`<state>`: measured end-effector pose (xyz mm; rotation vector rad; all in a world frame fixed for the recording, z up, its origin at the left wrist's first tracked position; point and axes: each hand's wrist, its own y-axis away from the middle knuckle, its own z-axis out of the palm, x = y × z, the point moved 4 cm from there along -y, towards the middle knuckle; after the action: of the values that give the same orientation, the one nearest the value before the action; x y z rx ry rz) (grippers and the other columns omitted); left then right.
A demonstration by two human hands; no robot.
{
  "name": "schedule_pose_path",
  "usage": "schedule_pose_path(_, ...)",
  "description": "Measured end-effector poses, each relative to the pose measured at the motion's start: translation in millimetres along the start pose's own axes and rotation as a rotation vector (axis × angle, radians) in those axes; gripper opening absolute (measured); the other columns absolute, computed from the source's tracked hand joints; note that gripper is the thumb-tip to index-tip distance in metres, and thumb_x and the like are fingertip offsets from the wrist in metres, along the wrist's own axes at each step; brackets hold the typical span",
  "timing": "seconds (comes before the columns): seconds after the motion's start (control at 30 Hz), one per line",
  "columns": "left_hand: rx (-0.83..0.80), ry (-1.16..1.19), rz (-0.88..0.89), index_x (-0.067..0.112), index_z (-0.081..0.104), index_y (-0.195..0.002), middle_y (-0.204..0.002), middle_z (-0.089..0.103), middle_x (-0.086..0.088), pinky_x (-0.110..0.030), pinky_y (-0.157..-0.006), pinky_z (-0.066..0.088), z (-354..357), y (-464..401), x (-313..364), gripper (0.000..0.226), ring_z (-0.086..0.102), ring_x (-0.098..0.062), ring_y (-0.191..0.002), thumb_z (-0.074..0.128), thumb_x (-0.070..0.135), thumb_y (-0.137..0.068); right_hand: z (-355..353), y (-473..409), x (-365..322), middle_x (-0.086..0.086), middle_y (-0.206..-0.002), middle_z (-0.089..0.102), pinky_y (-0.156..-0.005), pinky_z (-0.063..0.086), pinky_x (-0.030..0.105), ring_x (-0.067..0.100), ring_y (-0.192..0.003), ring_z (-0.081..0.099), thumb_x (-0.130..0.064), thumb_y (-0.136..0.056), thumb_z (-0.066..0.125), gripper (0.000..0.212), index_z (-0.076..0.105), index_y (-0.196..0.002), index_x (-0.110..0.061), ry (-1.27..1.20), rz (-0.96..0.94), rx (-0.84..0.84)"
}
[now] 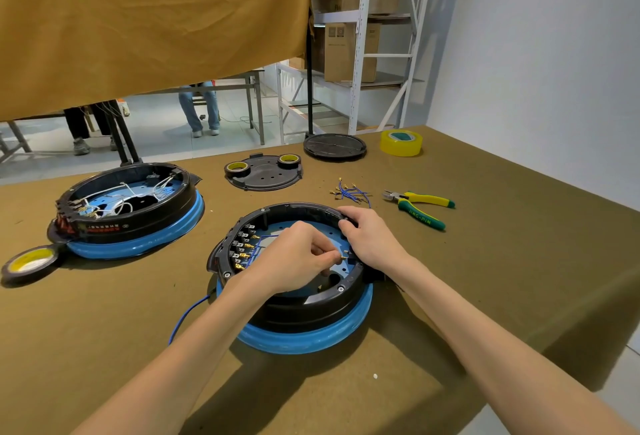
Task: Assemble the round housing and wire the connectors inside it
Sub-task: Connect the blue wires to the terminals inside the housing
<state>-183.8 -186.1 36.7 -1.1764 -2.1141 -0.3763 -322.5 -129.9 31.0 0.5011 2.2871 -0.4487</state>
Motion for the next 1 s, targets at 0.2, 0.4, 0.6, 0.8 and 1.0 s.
schedule_pose_path(0.2,0.006,0.024,-0.039,0.020,0.080,-0.099,-0.074,0.076,0.009,-0.015,-0.066,0.051,1.3,-1.2,-0.6,0.014,0.069,0.002,-0.069,0.067,0.024,-0.098,0.7,0.8,-0.5,0.005,-0.135,0.064,-0.099,0.048,0.031,0.018,-0.119,0.059,-0.016,-0.108,0.045,0.038,0.056,-0.145,-0.016,-0.002,0.002,0.026)
schedule_pose_path(0.4,0.026,0.018,-0.044,0.020,0.081,-0.095,-0.072,0.075,0.009,-0.017,-0.066,0.052,3.4,-1.2,2.9,0.015,0.068,0.002,-0.065,0.067,0.024,-0.098,1.7,0.1,-1.5,0.004,-0.130,0.067,-0.092,0.046,0.030,0.016,-0.110,0.059,-0.015,-0.108,0.045,0.037,0.059,-0.142,-0.017,0.024,-0.002,0.025)
schedule_pose_path(0.6,0.028,0.055,-0.061,0.020,0.081,-0.095,-0.069,0.075,0.012,-0.024,-0.071,0.058,2.3,-0.7,3.0,0.014,0.069,0.000,-0.066,0.068,0.025,-0.098,1.0,2.0,-3.3,0.005,-0.137,0.064,-0.101,0.043,0.030,0.019,-0.124,0.057,-0.016,-0.108,0.045,0.038,0.056,-0.144,-0.015,0.022,0.017,0.019)
schedule_pose_path(0.8,-0.013,0.075,-0.099,0.027,0.080,-0.083,-0.069,0.075,0.015,-0.023,-0.064,0.054,1.1,1.7,-0.3,0.019,0.066,0.000,-0.061,0.068,0.030,-0.098,1.2,3.1,-0.7,0.005,-0.136,0.064,-0.096,0.038,0.026,0.015,-0.119,0.056,-0.015,-0.108,0.046,0.037,0.058,-0.143,-0.015,-0.012,0.016,0.025)
schedule_pose_path(1.0,-0.023,0.119,-0.114,0.022,0.080,-0.086,-0.069,0.076,0.009,-0.018,-0.065,0.051,0.9,2.5,4.0,0.016,0.069,0.000,-0.064,0.069,0.026,-0.097,1.8,1.6,-2.1,0.004,-0.145,0.059,-0.112,0.041,0.036,0.021,-0.134,0.052,-0.016,-0.108,0.045,0.041,0.052,-0.148,-0.016,0.024,0.026,0.030)
